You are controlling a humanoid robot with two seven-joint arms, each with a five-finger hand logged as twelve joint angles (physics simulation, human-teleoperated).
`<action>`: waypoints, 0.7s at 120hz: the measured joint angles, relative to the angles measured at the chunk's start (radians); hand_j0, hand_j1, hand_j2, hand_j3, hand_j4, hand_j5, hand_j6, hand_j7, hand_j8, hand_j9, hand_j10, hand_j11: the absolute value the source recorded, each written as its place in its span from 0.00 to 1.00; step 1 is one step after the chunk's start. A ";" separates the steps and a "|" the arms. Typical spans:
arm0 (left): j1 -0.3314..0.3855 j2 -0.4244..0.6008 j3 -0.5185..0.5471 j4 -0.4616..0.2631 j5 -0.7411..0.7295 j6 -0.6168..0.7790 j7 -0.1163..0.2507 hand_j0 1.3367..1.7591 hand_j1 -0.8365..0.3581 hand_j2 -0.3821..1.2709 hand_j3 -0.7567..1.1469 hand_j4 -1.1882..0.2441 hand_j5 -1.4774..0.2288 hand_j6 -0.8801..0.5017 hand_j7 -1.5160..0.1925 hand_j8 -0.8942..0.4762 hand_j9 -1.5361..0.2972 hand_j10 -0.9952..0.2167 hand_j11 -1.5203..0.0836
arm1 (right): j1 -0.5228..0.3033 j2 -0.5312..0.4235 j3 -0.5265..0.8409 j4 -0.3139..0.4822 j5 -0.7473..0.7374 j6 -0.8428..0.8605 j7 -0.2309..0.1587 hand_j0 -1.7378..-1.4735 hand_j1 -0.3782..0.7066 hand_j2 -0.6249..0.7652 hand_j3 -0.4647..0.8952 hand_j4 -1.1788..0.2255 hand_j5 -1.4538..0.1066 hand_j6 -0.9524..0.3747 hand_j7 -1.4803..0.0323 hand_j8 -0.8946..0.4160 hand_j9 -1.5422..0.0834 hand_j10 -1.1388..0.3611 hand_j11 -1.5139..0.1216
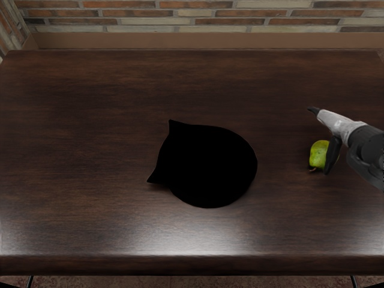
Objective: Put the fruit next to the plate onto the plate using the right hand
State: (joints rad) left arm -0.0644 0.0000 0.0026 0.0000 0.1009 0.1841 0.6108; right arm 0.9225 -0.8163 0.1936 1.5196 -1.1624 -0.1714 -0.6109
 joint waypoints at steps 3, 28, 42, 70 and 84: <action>0.000 0.000 0.000 0.000 0.000 0.000 0.000 0.76 0.99 0.23 0.40 0.83 0.87 0.63 0.89 0.65 0.84 0.82 0.95 | -0.004 0.003 0.000 -0.005 -0.004 -0.002 0.000 0.30 0.03 0.45 0.34 0.84 0.93 0.71 0.98 0.68 0.95 0.76 0.93; 0.000 0.000 0.000 0.000 0.000 0.000 0.000 0.76 0.99 0.23 0.40 0.83 0.87 0.63 0.89 0.65 0.84 0.82 0.95 | -0.020 0.034 -0.001 -0.040 -0.019 -0.003 0.000 0.30 0.08 0.44 0.34 0.80 0.89 0.67 0.94 0.64 0.91 0.72 0.89; 0.000 0.000 0.000 0.000 0.000 0.000 0.000 0.76 0.99 0.23 0.40 0.83 0.87 0.63 0.89 0.65 0.84 0.82 0.95 | -0.028 0.037 -0.001 -0.044 -0.020 -0.001 0.000 0.30 0.15 0.44 0.34 0.75 0.84 0.62 0.88 0.59 0.86 0.68 0.83; 0.000 0.000 0.000 0.000 0.000 0.000 0.000 0.76 0.99 0.23 0.40 0.83 0.87 0.63 0.89 0.65 0.84 0.82 0.95 | -0.038 0.033 0.000 -0.045 -0.019 0.004 0.000 0.30 0.26 0.43 0.34 0.67 0.74 0.54 0.78 0.50 0.76 0.60 0.74; 0.000 0.000 0.000 0.000 0.000 0.000 0.000 0.76 0.99 0.23 0.40 0.83 0.87 0.63 0.89 0.65 0.84 0.82 0.95 | -0.041 0.031 0.000 -0.045 -0.018 0.007 0.000 0.31 0.29 0.40 0.34 0.65 0.71 0.51 0.75 0.48 0.73 0.58 0.71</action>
State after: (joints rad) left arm -0.0644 0.0000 0.0026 0.0000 0.1008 0.1841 0.6107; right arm 0.8811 -0.7850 0.1933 1.4743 -1.1799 -0.1647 -0.6108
